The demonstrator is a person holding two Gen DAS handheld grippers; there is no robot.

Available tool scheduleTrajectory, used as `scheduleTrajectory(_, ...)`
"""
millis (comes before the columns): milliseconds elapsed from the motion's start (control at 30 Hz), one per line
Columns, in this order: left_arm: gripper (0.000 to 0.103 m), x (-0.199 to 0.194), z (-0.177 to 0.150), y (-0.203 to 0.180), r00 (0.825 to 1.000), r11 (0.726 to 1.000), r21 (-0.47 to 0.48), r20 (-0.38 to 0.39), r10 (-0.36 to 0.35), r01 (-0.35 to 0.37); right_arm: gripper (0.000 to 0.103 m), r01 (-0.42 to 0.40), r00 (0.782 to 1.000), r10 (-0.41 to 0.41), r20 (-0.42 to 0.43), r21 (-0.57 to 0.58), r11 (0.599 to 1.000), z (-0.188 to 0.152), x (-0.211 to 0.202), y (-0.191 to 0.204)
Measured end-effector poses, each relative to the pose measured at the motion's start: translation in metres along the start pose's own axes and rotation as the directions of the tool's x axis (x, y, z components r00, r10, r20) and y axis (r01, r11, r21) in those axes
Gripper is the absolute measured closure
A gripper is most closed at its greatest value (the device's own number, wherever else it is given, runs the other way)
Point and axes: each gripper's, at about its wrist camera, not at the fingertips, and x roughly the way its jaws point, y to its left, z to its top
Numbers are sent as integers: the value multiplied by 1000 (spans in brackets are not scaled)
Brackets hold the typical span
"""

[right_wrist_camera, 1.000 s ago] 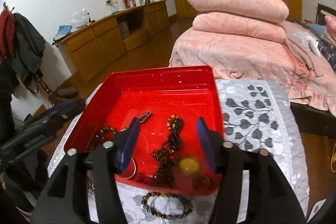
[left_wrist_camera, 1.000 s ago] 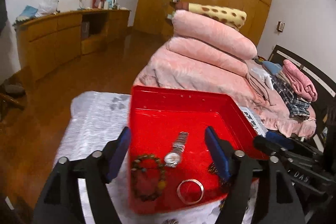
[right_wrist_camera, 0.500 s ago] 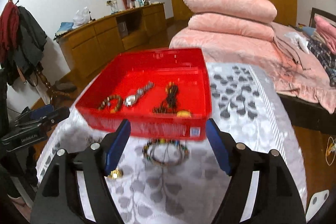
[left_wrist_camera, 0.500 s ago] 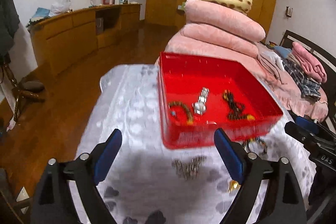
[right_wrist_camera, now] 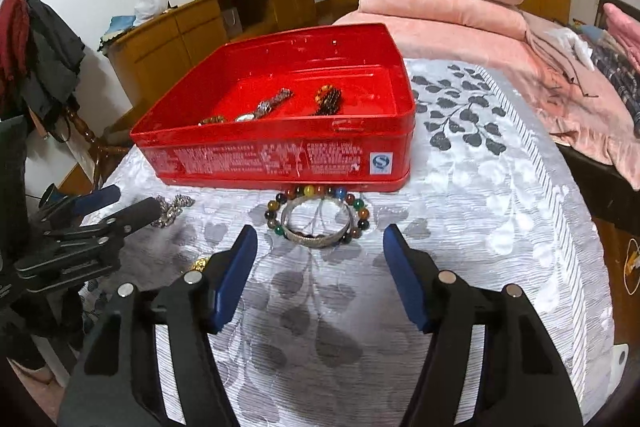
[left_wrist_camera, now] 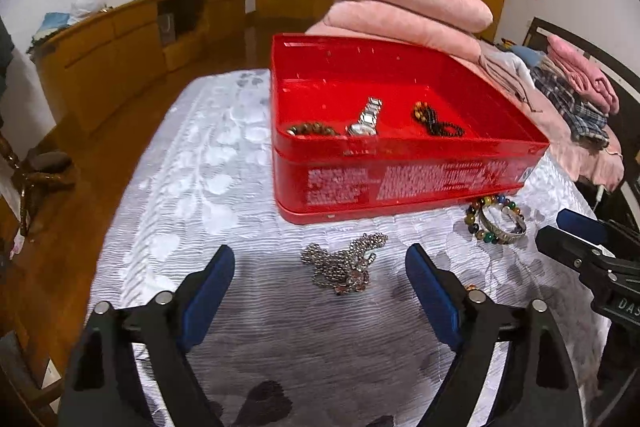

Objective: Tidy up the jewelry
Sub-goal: 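Withdraw both open tools from the red tin, then grasp the silver chain necklace with the left tool while the right grasps the silver bangle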

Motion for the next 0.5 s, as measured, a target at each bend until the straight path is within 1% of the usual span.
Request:
scheduleTrajectory(233,25,18,3,1,998,1000,-11,-62,-22,21,40,0,1000,0,-10,5,1000,0,5,-3)
scheduleTrajectory(367,25,23,5,-7,997,1000,17,-82,-15,16,40,-3,1000,4,-17,11,1000,0,9,-5)
scheduleTrajectory(400,28,25,5,-8,996,1000,25,-86,-10,12,40,-4,1000,4,-18,12,1000,0,10,-6)
scheduleTrajectory(433,33,25,5,-11,996,999,38,-88,6,-3,41,-6,1000,6,-20,12,1000,0,11,-7)
scheduleTrajectory(500,56,25,7,-13,997,999,45,-79,10,-7,42,-8,1000,8,-22,11,1000,1,13,-8)
